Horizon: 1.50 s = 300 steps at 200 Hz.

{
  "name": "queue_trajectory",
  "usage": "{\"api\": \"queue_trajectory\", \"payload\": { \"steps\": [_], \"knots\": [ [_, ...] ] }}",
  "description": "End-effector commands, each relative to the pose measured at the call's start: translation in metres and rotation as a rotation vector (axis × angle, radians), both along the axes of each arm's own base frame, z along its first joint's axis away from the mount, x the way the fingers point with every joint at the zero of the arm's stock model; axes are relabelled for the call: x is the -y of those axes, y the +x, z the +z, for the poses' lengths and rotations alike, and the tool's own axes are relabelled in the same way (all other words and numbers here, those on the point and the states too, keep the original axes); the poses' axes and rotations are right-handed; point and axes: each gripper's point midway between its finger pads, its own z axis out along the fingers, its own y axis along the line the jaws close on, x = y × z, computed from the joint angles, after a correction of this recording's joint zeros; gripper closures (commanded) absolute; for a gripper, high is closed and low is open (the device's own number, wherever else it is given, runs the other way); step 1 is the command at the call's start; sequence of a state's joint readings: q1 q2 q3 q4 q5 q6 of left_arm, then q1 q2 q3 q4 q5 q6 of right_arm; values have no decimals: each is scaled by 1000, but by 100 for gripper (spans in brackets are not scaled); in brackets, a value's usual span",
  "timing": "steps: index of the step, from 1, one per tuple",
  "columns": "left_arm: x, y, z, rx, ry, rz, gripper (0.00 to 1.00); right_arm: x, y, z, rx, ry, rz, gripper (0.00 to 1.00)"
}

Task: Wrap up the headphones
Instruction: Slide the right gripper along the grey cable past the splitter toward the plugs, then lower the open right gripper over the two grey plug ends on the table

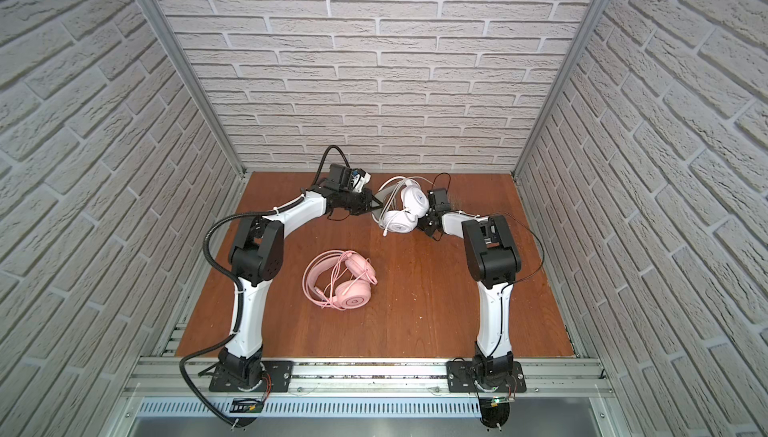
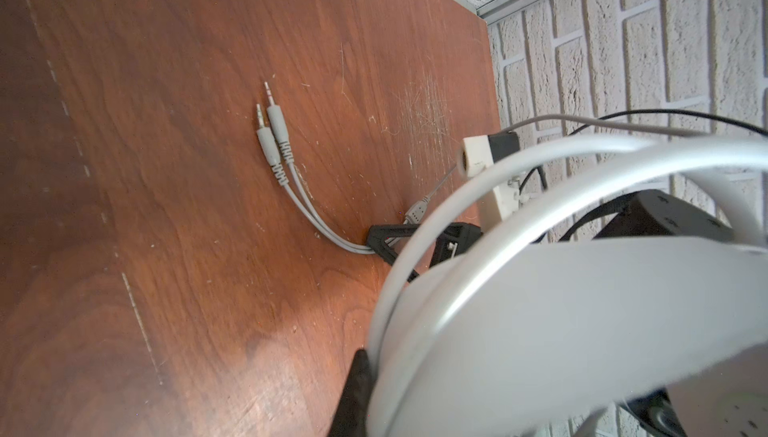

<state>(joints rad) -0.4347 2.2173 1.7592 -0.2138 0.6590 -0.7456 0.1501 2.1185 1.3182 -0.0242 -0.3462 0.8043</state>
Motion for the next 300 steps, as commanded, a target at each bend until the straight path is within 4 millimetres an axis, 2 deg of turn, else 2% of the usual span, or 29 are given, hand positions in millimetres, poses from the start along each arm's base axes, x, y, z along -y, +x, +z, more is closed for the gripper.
{"api": "queue_trajectory", "payload": {
  "steps": [1,43,107,145,187,208,227,252,272,276,300],
  "knots": [
    [1,9,34,77,-70,-1,100,7,-47,-23,-155,-61,100,95],
    [-3,12,33,74,-68,12,100,20,-79,-17,-226,-171,268,95],
    [-9,15,28,64,-62,29,100,54,-127,-17,-373,-325,490,95],
    [-9,16,28,58,-60,33,100,75,-135,-10,-401,-456,560,95],
    [-13,17,24,51,-48,45,100,115,-140,-3,-471,-669,612,95],
    [-13,17,21,42,-45,47,100,128,-138,3,-465,-747,623,95],
    [-13,18,20,41,-45,48,100,125,-132,11,-425,-731,621,95],
    [-12,18,18,35,-46,48,100,103,-122,21,-352,-618,614,94],
    [-9,17,16,28,-49,44,100,79,-116,25,-293,-497,596,90],
    [-9,17,16,26,-51,43,100,75,-113,37,-254,-481,584,88],
    [-6,16,15,25,-55,35,100,63,-107,51,-191,-419,526,80]
  ]
}}
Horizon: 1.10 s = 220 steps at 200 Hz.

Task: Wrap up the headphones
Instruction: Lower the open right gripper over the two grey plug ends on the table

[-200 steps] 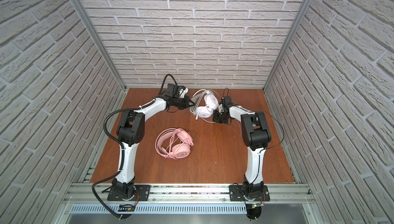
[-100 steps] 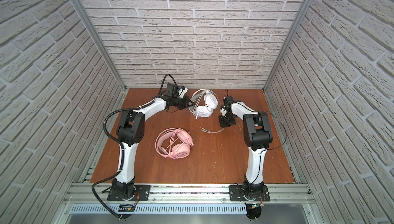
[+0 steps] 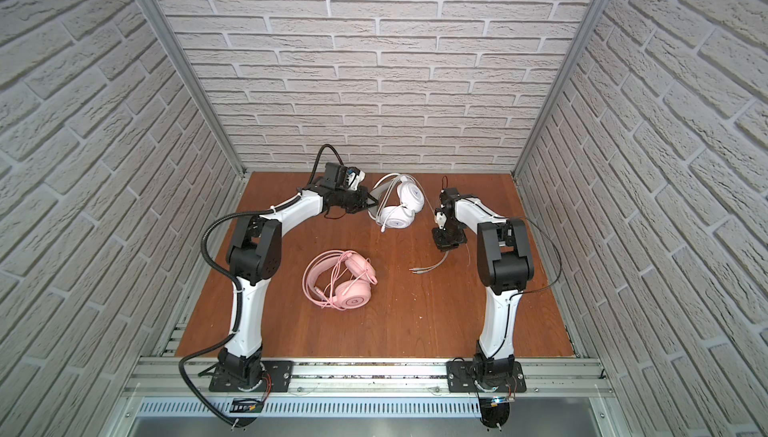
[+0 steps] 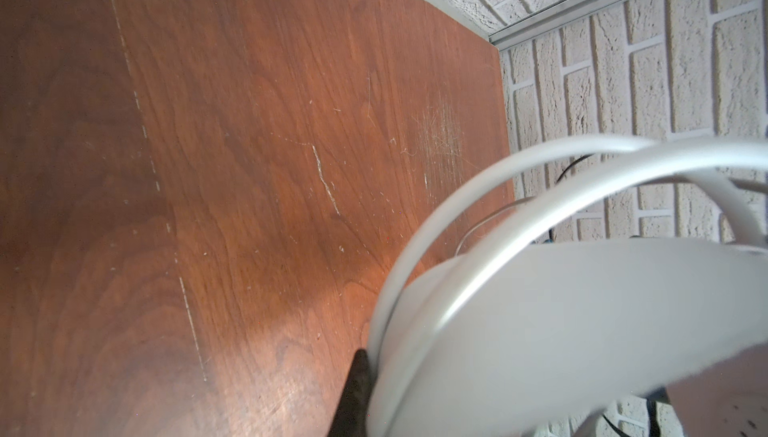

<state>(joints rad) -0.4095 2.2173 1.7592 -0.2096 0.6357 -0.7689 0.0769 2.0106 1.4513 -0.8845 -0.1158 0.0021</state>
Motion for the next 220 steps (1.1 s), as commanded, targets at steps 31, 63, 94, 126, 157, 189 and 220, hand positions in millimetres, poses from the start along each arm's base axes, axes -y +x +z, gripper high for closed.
{"api": "queue_trajectory", "payload": {
  "steps": [31,63,94,126,157,189,220],
  "knots": [
    [9,3,17,35,-60,-22,100,-17,12,59,198,117,-151,66],
    [9,3,17,39,-58,-21,100,-12,-15,55,198,120,-303,58],
    [9,3,13,35,-62,-25,100,-8,-45,49,221,86,-443,44],
    [10,4,12,32,-70,-28,100,-10,-52,43,244,74,-514,41],
    [9,5,11,41,-67,-28,100,-11,-45,31,212,-16,-521,42],
    [8,5,12,42,-72,-29,100,-16,-39,12,165,-53,-498,43],
    [3,6,15,55,-79,-20,100,-13,-45,2,113,-109,-444,43]
  ]
}}
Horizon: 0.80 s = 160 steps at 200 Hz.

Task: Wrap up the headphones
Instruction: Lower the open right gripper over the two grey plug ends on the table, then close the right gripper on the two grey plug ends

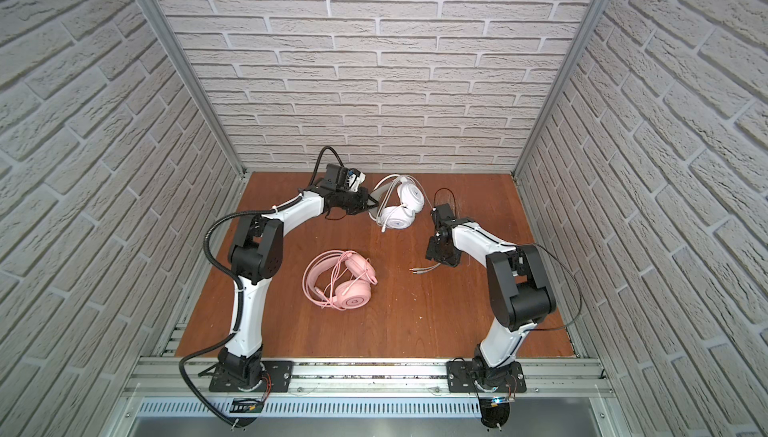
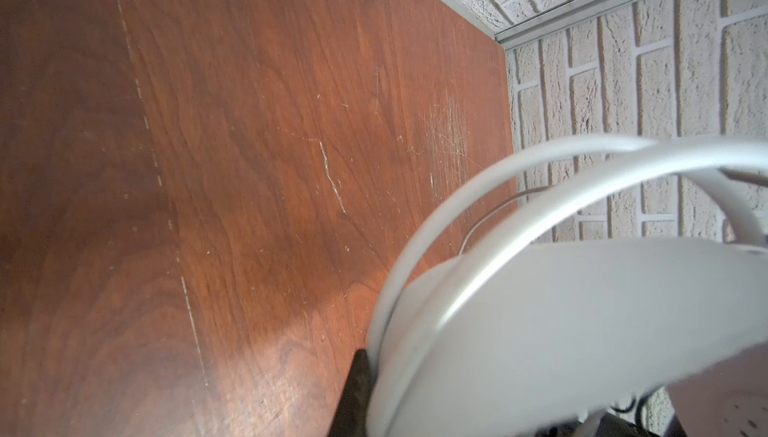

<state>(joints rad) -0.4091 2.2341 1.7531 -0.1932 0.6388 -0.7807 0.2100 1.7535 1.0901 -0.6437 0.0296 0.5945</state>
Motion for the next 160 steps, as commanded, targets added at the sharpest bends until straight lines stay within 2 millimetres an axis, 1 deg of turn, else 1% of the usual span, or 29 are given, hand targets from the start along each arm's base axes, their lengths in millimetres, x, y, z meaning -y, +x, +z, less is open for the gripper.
{"api": "queue_trajectory", "payload": {
  "steps": [1,40,55,74,93,113,135,160],
  "knots": [
    [3,5,24,71,-76,-25,100,4,-1,3,-17,-50,26,43],
    [-3,8,23,67,-75,-11,100,6,-17,-7,-150,-84,116,47],
    [-5,8,20,61,-70,-5,100,14,-24,-9,-189,-121,137,47],
    [-5,7,21,62,-70,-2,100,20,-34,-10,-247,-142,179,47],
    [-6,8,19,57,-73,2,100,29,-42,-8,-289,-187,212,47],
    [-5,8,19,54,-76,4,100,38,-44,-2,-303,-215,233,47],
    [-5,8,21,59,-79,7,100,48,-42,7,-296,-240,242,46],
    [-5,8,22,61,-82,7,100,60,-40,12,-290,-254,247,44]
  ]
}}
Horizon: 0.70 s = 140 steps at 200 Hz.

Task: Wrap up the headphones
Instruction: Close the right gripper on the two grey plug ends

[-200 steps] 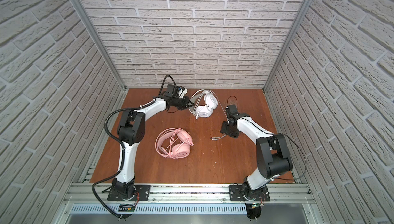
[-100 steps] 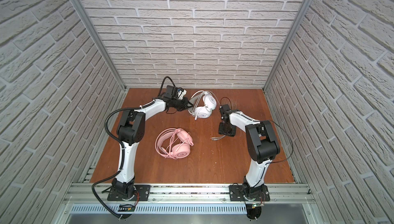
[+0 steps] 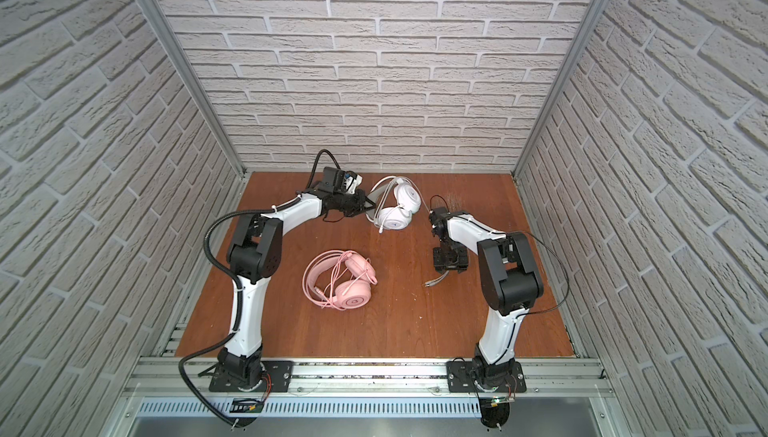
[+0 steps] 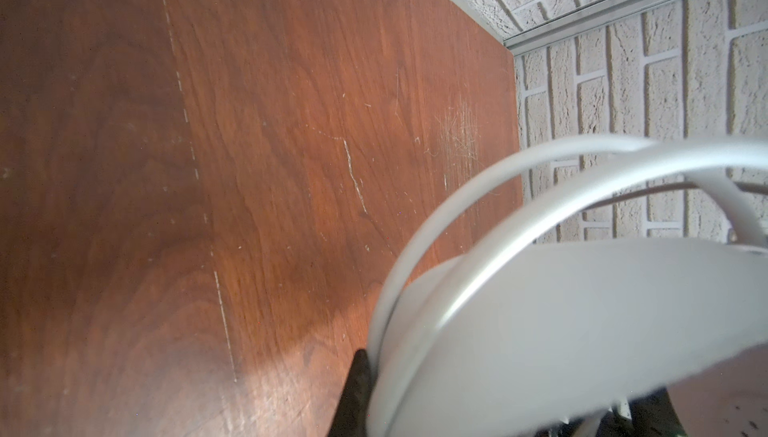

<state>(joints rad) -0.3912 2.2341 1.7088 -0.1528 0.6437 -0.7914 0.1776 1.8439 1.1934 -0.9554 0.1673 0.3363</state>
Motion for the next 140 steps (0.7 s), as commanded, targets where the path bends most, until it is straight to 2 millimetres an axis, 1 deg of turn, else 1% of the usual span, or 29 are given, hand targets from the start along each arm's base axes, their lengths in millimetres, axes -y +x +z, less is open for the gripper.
{"api": "queue_trajectory", "payload": {
  "steps": [1,20,37,65,88,106,140],
  "knots": [
    [5,6,33,76,-76,-13,100,17,1,15,-1,-46,33,44],
    [4,6,31,69,-77,-13,100,16,3,15,3,-17,34,43],
    [4,5,30,67,-77,-12,100,3,5,12,14,58,25,42],
    [4,4,28,62,-80,-11,100,-23,7,0,51,207,-32,41],
    [4,3,26,55,-75,-11,100,-36,8,-2,91,285,-99,41],
    [4,2,25,57,-73,-12,100,-41,3,-2,115,320,-155,40],
    [5,3,23,52,-74,-14,100,-44,-17,-10,72,290,-184,40]
  ]
}}
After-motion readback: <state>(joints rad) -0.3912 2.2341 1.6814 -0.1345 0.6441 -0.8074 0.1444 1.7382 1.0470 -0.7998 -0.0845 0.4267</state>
